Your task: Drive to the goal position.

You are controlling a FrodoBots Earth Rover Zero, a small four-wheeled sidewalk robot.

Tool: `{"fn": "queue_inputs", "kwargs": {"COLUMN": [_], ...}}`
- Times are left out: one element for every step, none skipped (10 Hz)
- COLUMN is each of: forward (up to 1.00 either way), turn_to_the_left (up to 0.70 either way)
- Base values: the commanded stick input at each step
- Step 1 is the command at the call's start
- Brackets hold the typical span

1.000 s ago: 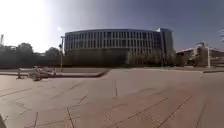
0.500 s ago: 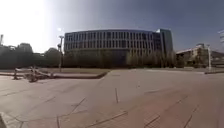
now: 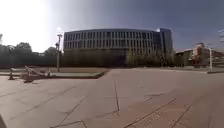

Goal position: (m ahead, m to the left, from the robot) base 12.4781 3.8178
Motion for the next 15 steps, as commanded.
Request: {"fn": "queue_inputs", "kwargs": {"forward": [0.58,0.58,0.58,0.59,0.58,0.58,0.58,0.59,0.59,0.58,0.58,0.58,0.58,0.58,0.58], "turn_to_the_left": [0.04,0.04,0.04,0.04,0.04,0.04,0.04,0.04,0.04,0.04,0.04,0.04,0.04,0.04,0.04]}}
